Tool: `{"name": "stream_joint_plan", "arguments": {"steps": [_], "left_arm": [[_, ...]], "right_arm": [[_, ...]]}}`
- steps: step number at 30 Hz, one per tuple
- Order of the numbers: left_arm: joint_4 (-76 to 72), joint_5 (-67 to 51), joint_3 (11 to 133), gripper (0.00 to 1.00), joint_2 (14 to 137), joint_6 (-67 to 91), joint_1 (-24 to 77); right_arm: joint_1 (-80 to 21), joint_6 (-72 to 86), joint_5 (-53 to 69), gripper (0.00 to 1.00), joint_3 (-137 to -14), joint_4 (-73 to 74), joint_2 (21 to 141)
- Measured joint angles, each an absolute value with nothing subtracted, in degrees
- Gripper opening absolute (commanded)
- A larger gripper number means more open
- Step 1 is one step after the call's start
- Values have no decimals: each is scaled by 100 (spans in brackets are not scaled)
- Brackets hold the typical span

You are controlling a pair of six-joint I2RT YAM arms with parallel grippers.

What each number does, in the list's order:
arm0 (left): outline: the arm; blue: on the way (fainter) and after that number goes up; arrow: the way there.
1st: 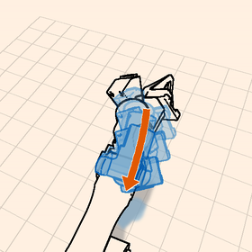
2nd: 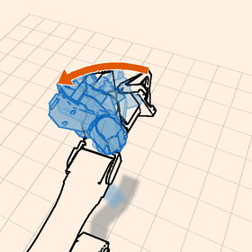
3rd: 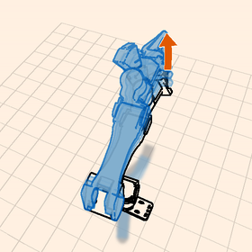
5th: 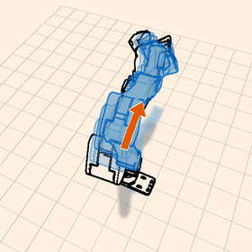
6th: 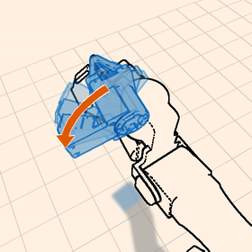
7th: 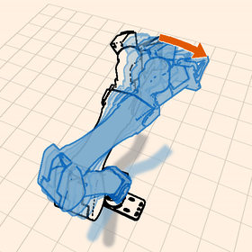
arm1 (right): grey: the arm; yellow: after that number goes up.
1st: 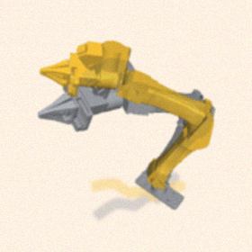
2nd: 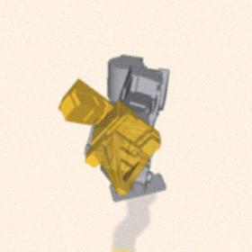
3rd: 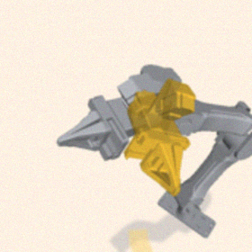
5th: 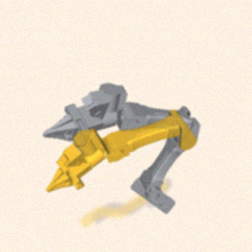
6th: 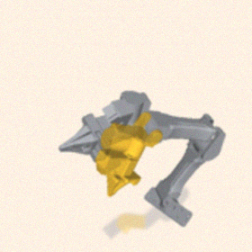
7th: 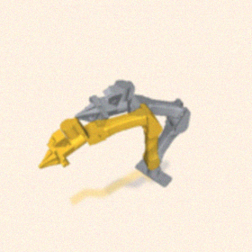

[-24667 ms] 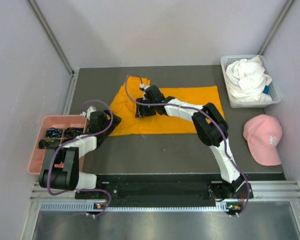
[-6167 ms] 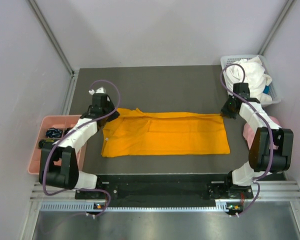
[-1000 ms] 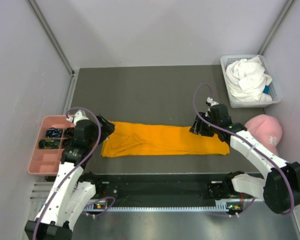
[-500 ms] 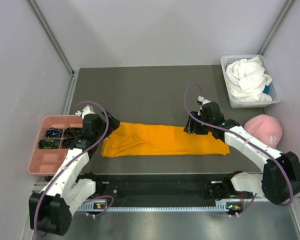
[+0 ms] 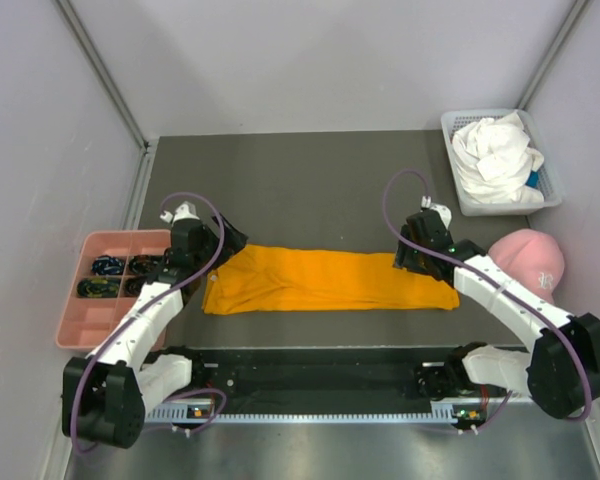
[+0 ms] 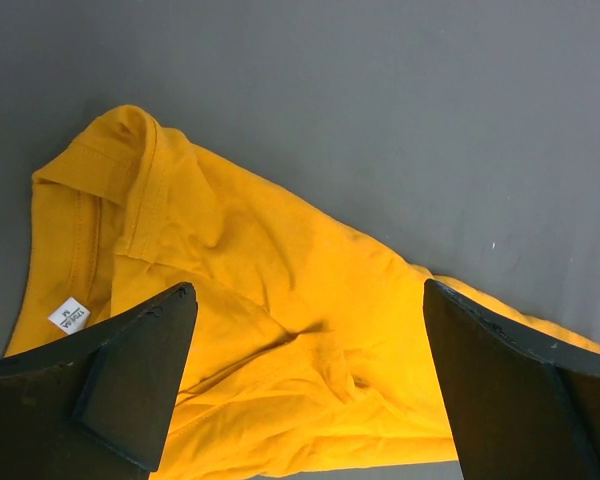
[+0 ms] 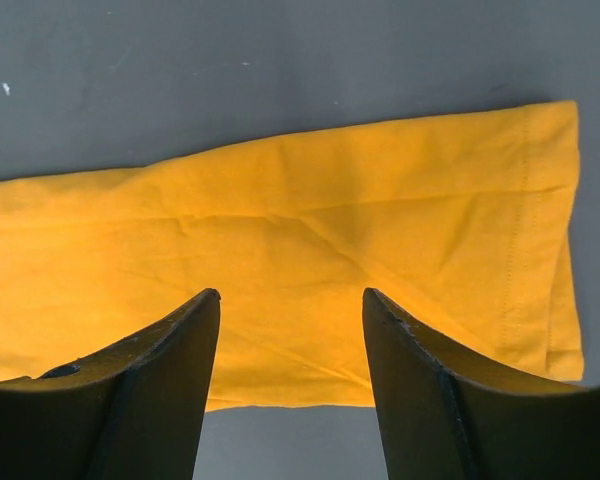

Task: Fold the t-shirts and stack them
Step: Fold the other side of the tshirt into a rectangle

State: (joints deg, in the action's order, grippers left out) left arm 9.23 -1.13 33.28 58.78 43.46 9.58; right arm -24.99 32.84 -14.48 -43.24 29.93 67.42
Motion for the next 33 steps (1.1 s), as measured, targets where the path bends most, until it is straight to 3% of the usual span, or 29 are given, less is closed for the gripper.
{"name": "stream_joint_plan", "arguments": {"steps": [10,25,33], "left_arm": [[1306,-438,3341,99,5701,4322,965],[3131,-513,3135,99,3463,4429,1264],[2731,607,3015,99,4309,4504,1286]], "right_arm": [[-2458,3227,-1640,60,-4521,3059,7017],[-2408,2840,-1332,61,-6001,2467,9196],[-2408,2803,-1033,61,-5999,2362,9196]]}}
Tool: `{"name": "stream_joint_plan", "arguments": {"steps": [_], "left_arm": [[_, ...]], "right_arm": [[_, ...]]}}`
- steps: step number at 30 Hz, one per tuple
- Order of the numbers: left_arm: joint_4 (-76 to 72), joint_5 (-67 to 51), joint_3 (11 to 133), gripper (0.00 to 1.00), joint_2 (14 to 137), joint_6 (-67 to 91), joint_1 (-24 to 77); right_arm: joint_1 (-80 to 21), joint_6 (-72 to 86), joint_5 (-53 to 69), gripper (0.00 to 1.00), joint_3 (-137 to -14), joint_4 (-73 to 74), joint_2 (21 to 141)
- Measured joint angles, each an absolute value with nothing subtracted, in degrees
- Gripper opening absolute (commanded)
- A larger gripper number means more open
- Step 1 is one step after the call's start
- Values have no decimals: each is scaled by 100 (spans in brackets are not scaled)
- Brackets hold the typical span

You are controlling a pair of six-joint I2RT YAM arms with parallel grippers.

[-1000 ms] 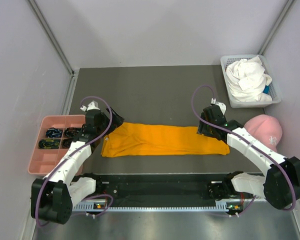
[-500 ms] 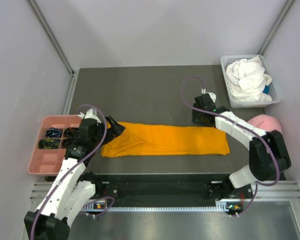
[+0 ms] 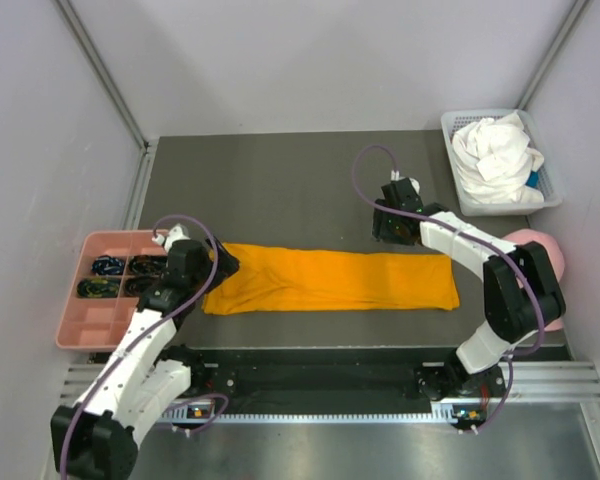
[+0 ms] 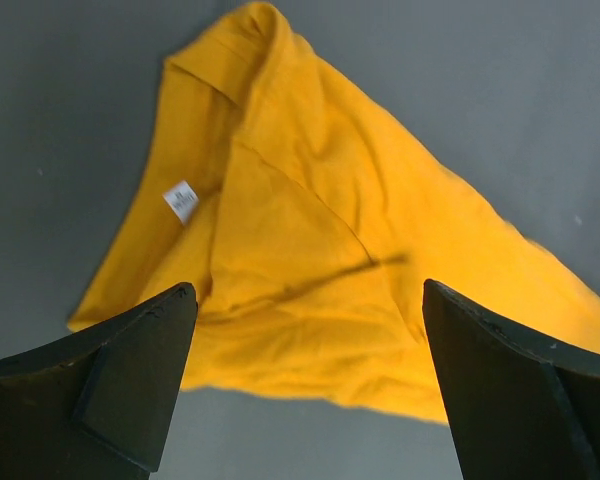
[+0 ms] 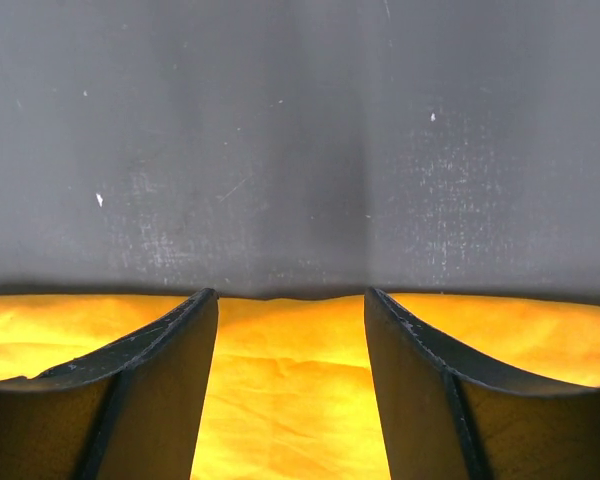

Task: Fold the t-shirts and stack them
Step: Fold the other side of the tshirt into a rectangle

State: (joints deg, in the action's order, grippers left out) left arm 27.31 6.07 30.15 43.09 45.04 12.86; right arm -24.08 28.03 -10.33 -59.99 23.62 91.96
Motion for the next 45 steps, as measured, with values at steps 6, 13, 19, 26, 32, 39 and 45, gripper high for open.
{"name": "stream_joint_plan", "arguments": {"steps": [6,13,19,26,32,39,45], "left_arm": [[1732,1258,3028,99,5535,4569,1280],[808,1361,3398,99,6768,4648,978],[298,1347,3745,98,7352,4637,742],[-60,1291,3957,94,7808,4624,589],[-180,1186,3979,90,8075,4626,556],[-290,963,3979,82,8261,4663,539],[-246,858,3979,82,8285,4676,534]], "right_arm": [[-2408,2799,-958,61,-5859,2346,8978],[-2408,2773,-893,61,-5712,2327,8899],[-2408,2755,-869,61,-5649,2342,8899],[-2408,2757,-869,61,-5575,2349,8858],[-2408,2757,-873,61,-5551,2346,8812],[-2408,2757,-895,61,-5548,2355,8812],[-2408,2757,-910,62,-5548,2357,8812]]}}
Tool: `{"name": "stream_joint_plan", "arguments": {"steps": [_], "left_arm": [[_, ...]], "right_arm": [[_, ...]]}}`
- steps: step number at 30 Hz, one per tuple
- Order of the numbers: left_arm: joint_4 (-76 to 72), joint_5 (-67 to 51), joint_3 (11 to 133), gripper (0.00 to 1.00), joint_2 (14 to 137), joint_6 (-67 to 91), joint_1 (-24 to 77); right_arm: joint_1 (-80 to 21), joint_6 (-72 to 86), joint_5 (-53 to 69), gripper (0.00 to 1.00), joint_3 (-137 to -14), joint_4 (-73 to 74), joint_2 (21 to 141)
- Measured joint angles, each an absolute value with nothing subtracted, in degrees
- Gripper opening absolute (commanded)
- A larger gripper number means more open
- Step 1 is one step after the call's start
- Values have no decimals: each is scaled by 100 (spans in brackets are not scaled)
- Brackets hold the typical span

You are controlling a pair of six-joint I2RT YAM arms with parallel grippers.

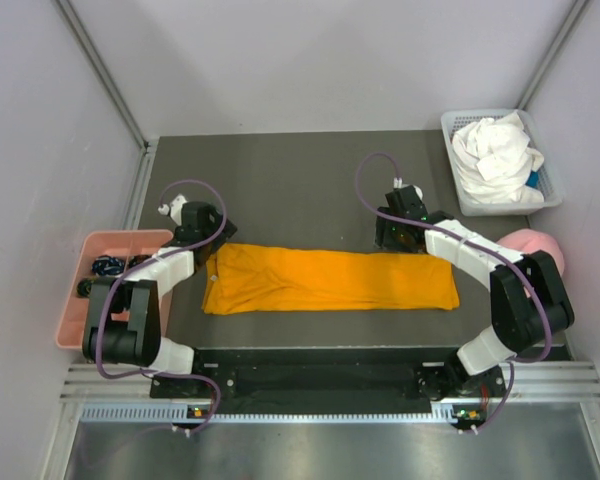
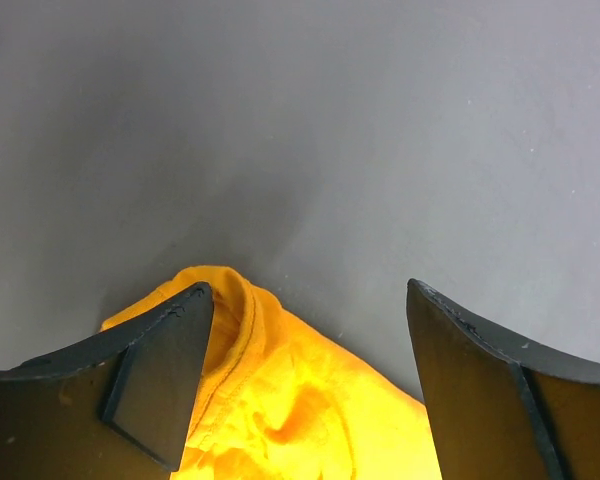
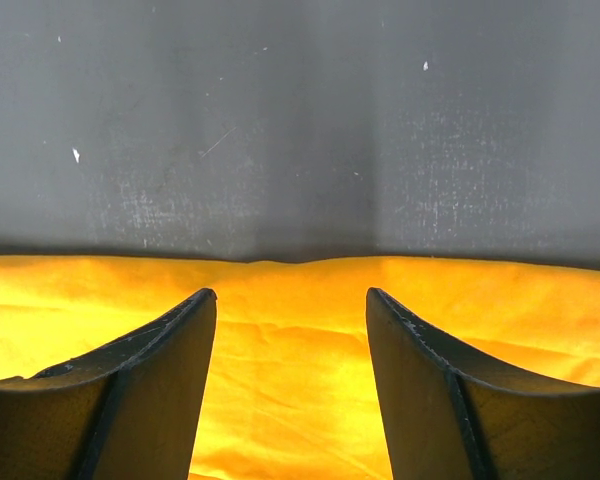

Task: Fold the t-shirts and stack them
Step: Fold the other side of the tshirt into a rectangle

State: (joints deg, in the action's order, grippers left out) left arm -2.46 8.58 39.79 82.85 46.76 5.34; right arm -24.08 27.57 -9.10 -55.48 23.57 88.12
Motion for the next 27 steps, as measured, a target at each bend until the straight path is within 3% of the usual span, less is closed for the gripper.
{"name": "stream_joint_plan", "arguments": {"steps": [9,21,25,26,27], "left_arm": [[-137,862,3979,69,8283,4703,532],[189,862,3979,66,8259,4770,532],[226,864,3977,40,8213,4829,532],[233,862,3977,26,8213,4829,530],[239,860,3977,19,8213,4829,528]], "right_arm": [[-2408,2757,-919,62,-5548,2357,8812],[-2408,2759,-939,62,-5548,2359,8812],[-2408,2762,-939,62,-5548,2359,8812],[-2408,2762,-939,62,-5548,2359,8812],[-2408,2762,-939,62,-5548,2359,8812]]}}
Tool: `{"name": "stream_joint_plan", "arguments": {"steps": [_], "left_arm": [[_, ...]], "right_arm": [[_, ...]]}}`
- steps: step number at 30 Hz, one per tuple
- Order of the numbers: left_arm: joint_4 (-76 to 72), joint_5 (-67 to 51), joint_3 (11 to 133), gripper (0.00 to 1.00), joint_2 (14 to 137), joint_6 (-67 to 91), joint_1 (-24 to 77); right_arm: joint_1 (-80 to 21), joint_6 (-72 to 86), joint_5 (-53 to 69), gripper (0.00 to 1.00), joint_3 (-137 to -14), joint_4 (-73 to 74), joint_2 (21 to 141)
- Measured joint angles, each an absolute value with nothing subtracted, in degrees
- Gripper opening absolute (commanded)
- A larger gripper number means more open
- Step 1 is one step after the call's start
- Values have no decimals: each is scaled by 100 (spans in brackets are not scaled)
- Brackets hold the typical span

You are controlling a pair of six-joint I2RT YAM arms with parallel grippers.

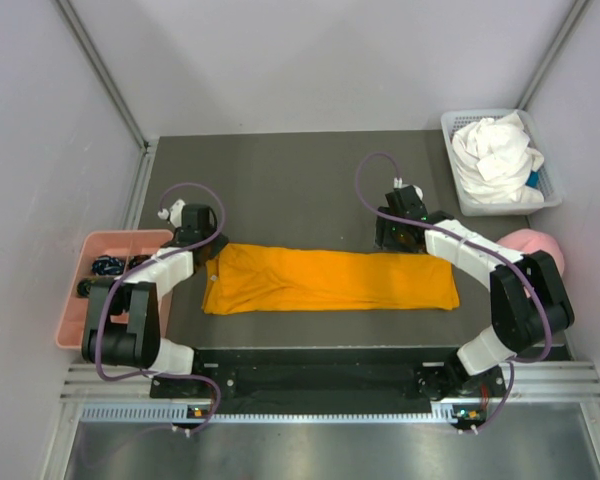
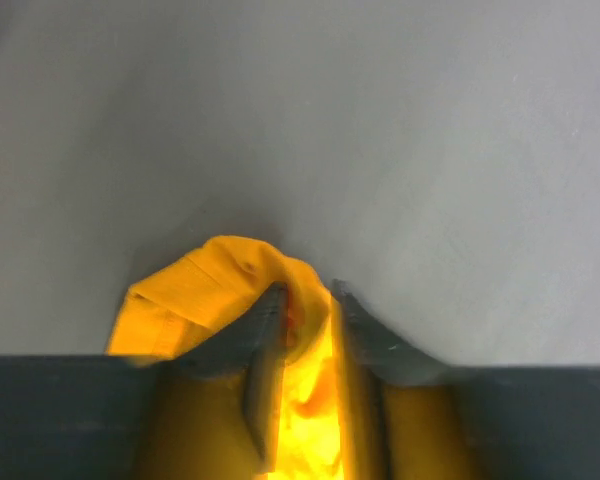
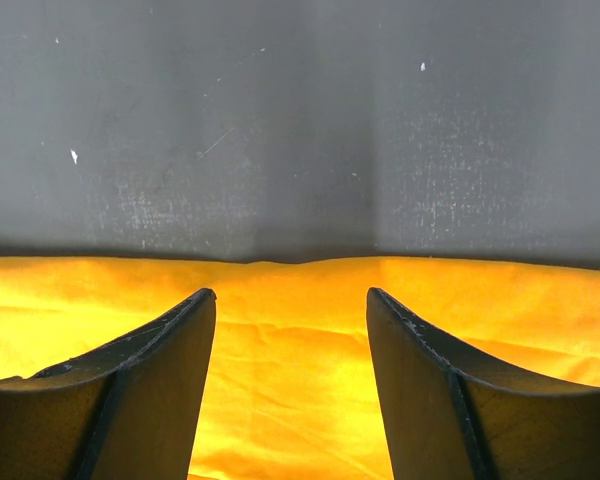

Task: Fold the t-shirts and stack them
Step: Fold the other side of the tshirt into a rectangle, then rotate the tshirt 90 degrees

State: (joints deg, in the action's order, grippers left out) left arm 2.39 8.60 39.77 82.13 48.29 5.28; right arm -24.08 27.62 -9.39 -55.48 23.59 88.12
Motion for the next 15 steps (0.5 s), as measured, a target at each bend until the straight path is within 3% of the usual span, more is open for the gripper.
{"name": "stream_joint_plan", "arguments": {"steps": [2,15], "left_arm": [[263,856,3977,0,8213,4818,515],[301,840,3979,0,8320,4825,434]], "right_arm": [[-2408,2759,-939,62,-5548,2362,8812],[-2392,2770,-1181,62,-5548,2416,8812]]}}
